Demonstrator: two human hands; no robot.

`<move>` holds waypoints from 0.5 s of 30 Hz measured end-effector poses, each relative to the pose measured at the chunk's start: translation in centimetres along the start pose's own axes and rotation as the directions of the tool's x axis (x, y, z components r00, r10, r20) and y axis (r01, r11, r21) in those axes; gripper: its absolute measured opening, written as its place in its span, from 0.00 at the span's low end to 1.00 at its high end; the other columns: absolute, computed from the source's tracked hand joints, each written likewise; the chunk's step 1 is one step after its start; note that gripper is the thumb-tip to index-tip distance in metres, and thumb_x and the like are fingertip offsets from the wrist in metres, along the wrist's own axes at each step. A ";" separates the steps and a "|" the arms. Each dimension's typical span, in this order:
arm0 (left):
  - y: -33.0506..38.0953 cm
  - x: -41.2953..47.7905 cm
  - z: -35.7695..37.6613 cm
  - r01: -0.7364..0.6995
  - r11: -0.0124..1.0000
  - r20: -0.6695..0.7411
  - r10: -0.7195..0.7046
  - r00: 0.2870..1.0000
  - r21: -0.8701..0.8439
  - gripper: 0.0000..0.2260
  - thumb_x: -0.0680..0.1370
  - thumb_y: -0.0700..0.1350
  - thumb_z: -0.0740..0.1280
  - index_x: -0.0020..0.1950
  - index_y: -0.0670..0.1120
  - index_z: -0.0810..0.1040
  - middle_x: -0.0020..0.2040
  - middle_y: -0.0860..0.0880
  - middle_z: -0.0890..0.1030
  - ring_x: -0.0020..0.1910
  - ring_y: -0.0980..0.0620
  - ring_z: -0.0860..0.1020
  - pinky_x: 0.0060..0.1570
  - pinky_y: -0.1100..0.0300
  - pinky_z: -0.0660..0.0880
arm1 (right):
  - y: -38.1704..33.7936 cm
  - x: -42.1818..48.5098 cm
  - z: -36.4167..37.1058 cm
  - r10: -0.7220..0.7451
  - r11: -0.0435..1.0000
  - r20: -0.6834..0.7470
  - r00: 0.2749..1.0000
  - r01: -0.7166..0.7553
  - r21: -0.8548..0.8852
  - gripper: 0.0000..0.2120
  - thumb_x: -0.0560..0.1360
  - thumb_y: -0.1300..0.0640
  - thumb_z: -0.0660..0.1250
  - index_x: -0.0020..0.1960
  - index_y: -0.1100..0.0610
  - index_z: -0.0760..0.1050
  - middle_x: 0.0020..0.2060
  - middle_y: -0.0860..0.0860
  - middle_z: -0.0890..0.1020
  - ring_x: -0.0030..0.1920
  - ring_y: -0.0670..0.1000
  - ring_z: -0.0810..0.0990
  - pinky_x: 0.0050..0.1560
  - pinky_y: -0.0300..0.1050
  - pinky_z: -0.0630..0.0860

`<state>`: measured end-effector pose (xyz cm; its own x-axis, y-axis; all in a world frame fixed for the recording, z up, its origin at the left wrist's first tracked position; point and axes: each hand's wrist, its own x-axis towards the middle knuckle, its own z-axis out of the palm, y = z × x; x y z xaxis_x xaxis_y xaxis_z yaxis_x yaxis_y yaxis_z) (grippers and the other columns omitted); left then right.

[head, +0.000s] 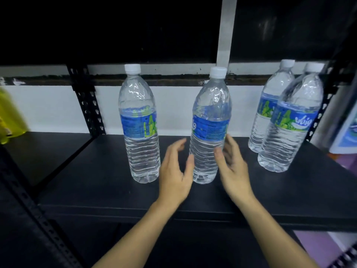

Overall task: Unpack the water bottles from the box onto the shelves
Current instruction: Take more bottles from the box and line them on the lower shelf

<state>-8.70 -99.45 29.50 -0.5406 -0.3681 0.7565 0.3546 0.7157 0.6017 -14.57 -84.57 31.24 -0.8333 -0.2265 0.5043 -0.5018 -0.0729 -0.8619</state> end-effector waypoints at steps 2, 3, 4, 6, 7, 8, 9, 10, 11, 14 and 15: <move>0.6 -0.3 1.0 0.261 0.951 0.145 -0.238 0.960 -0.169 0.21 0.84 0.48 0.65 0.77 0.49 0.68 0.71 0.57 0.75 0.68 0.61 0.76 0.68 0.52 0.74 | 0.7 -0.8 -0.2 0.030 1.000 0.020 0.999 -0.030 0.001 0.26 0.81 0.49 0.64 0.78 0.47 0.66 0.58 0.26 0.81 0.62 0.31 0.78 0.60 0.27 0.74; 0.8 -0.2 1.3 0.315 0.928 0.206 -0.275 0.939 -0.199 0.22 0.85 0.50 0.63 0.79 0.51 0.66 0.73 0.59 0.74 0.69 0.63 0.74 0.70 0.57 0.72 | 0.8 -1.0 -0.2 0.040 0.999 0.031 0.999 -0.040 -0.008 0.25 0.82 0.52 0.63 0.79 0.48 0.66 0.56 0.22 0.79 0.61 0.28 0.77 0.58 0.24 0.72; 1.0 -0.1 1.3 0.337 0.919 0.259 -0.281 0.924 -0.206 0.23 0.85 0.51 0.61 0.81 0.53 0.63 0.75 0.60 0.72 0.71 0.66 0.71 0.70 0.65 0.69 | 0.9 -1.1 -0.2 0.049 0.999 0.043 0.998 -0.048 -0.014 0.24 0.83 0.53 0.62 0.79 0.48 0.65 0.55 0.20 0.77 0.60 0.25 0.76 0.57 0.21 0.70; 1.4 0.1 1.1 0.352 0.917 0.340 -0.275 0.899 -0.189 0.25 0.85 0.54 0.58 0.82 0.57 0.58 0.76 0.65 0.68 0.72 0.73 0.66 0.67 0.77 0.63 | 1.0 -1.0 -0.3 0.066 0.997 0.076 0.995 -0.063 -0.033 0.25 0.84 0.54 0.61 0.81 0.47 0.62 0.55 0.17 0.75 0.60 0.23 0.74 0.58 0.19 0.67; 1.3 0.2 1.0 0.358 0.916 0.359 -0.278 0.891 -0.179 0.25 0.85 0.56 0.58 0.82 0.59 0.57 0.75 0.66 0.68 0.71 0.74 0.66 0.65 0.79 0.62 | 1.0 -1.0 -0.3 0.065 0.997 0.096 0.993 -0.060 -0.049 0.26 0.84 0.53 0.61 0.81 0.45 0.61 0.55 0.18 0.75 0.61 0.24 0.74 0.58 0.19 0.67; 1.3 0.2 1.0 0.364 0.915 0.368 -0.283 0.886 -0.173 0.25 0.85 0.57 0.58 0.82 0.61 0.58 0.74 0.67 0.70 0.70 0.75 0.66 0.64 0.80 0.62 | 1.2 -0.9 -0.3 0.065 0.996 0.112 0.992 -0.058 -0.065 0.27 0.84 0.53 0.61 0.81 0.44 0.59 0.56 0.19 0.76 0.62 0.24 0.74 0.59 0.19 0.66; 1.2 0.3 0.9 0.365 0.916 0.368 -0.286 0.885 -0.168 0.24 0.85 0.57 0.58 0.81 0.62 0.58 0.73 0.67 0.71 0.69 0.75 0.68 0.64 0.79 0.63 | 1.5 -0.8 -0.3 0.071 0.995 0.127 0.989 -0.062 -0.077 0.28 0.84 0.52 0.61 0.82 0.44 0.58 0.57 0.20 0.76 0.62 0.26 0.74 0.60 0.20 0.66; 1.1 0.3 0.9 0.367 0.916 0.365 -0.289 0.885 -0.164 0.24 0.85 0.58 0.58 0.81 0.64 0.59 0.71 0.68 0.73 0.68 0.74 0.69 0.63 0.79 0.64 | 1.7 -0.7 -0.2 0.079 0.994 0.138 0.987 -0.067 -0.091 0.29 0.84 0.52 0.61 0.82 0.43 0.56 0.57 0.21 0.77 0.63 0.27 0.75 0.61 0.20 0.66; 1.1 0.4 0.8 0.369 0.915 0.363 -0.292 0.885 -0.162 0.23 0.84 0.58 0.58 0.80 0.64 0.60 0.70 0.68 0.74 0.67 0.74 0.70 0.64 0.77 0.65 | 1.8 -0.6 -0.2 0.086 0.992 0.148 0.985 -0.071 -0.104 0.30 0.84 0.51 0.61 0.83 0.42 0.55 0.58 0.22 0.77 0.64 0.28 0.75 0.62 0.21 0.66; 1.0 0.4 0.6 0.379 0.909 0.374 -0.294 0.879 -0.176 0.22 0.85 0.57 0.59 0.79 0.65 0.61 0.68 0.69 0.76 0.67 0.72 0.72 0.66 0.72 0.67 | 1.9 -0.4 -0.2 0.103 0.990 0.166 0.981 -0.083 -0.118 0.30 0.84 0.50 0.61 0.83 0.40 0.53 0.57 0.21 0.78 0.63 0.29 0.76 0.60 0.21 0.67; 1.0 0.4 0.6 0.379 0.907 0.379 -0.291 0.879 -0.182 0.22 0.85 0.57 0.59 0.79 0.65 0.62 0.67 0.70 0.76 0.67 0.71 0.72 0.67 0.71 0.67 | 1.8 -0.3 -0.3 0.107 0.989 0.169 0.980 -0.088 -0.119 0.30 0.84 0.49 0.61 0.83 0.40 0.53 0.57 0.21 0.77 0.62 0.27 0.76 0.59 0.20 0.67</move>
<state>-9.04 -98.54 30.19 -0.8671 -0.3070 0.3923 0.2554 0.4021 0.8793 -15.28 -84.38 29.51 -0.8310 -0.3942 0.3925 -0.4505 0.0631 -0.8905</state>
